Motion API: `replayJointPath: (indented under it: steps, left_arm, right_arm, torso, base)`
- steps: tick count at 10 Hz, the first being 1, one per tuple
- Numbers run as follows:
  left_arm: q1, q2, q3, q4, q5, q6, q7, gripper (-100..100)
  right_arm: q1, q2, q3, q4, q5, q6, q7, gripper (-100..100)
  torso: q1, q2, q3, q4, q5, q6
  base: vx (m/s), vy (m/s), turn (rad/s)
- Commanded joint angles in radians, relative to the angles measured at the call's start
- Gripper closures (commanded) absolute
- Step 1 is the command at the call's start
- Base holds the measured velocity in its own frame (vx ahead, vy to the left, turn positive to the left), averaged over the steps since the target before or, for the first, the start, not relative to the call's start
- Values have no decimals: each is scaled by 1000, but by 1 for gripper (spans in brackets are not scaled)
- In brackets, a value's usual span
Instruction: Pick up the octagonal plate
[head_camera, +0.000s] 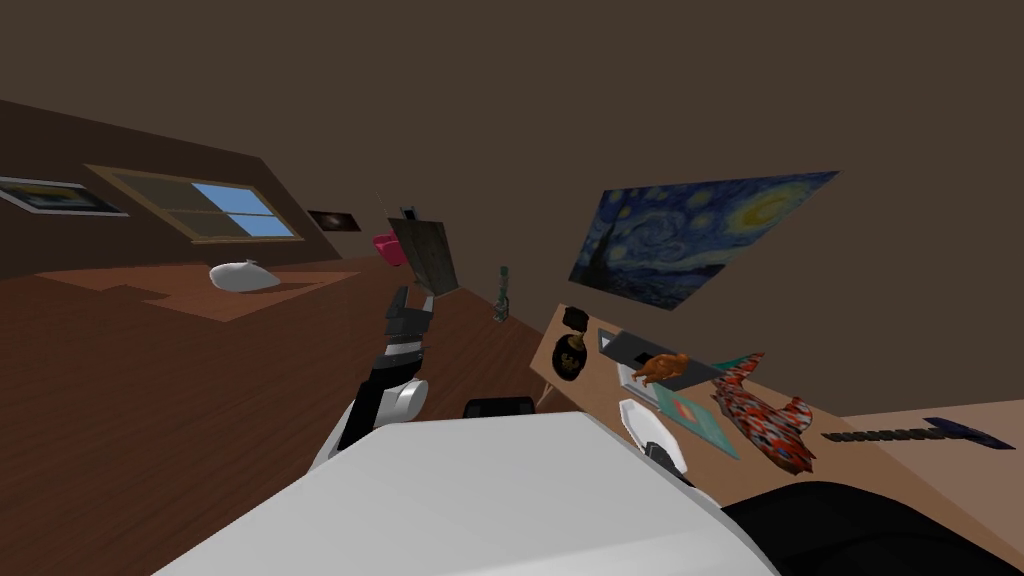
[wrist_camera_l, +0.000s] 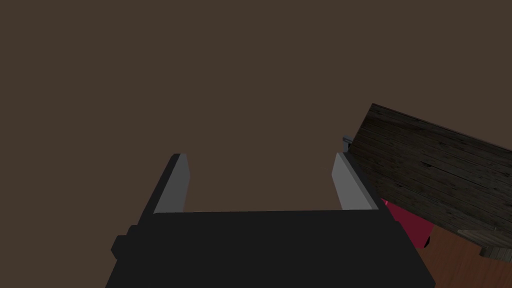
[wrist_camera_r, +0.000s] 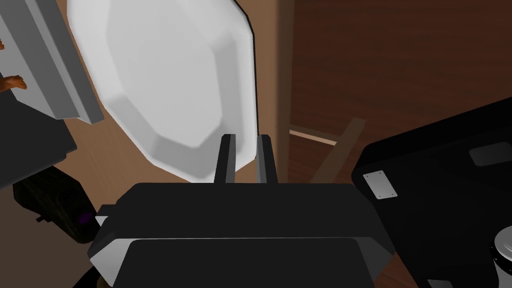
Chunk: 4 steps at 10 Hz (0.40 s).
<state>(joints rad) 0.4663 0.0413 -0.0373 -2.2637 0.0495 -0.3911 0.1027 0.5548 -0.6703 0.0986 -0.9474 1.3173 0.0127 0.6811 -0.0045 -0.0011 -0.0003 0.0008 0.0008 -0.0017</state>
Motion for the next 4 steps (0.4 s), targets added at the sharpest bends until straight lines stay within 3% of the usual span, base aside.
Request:
replayJointPath:
  steps: [1,3,4]
  left_arm:
    - [0,0,0,0,0,0,0,0]
    - [0,0,0,0,0,0,0,0]
    - [0,0,0,0,0,0,0,0]
  right_arm:
    - [13,-28,-4,-17,-7,-9,-9,100]
    - [11,-26,2,-15,-9,-1,-12,100]
    - [11,-25,-3,-14,-6,-5,-10,0]
  torso:
    - [0,0,0,0,0,0]
    - [4,0,0,0,1,0]
    - [2,0,0,0,1,0]
  base:
    - [2,47,-31]
    - [3,38,-15]
    - [0,0,0]
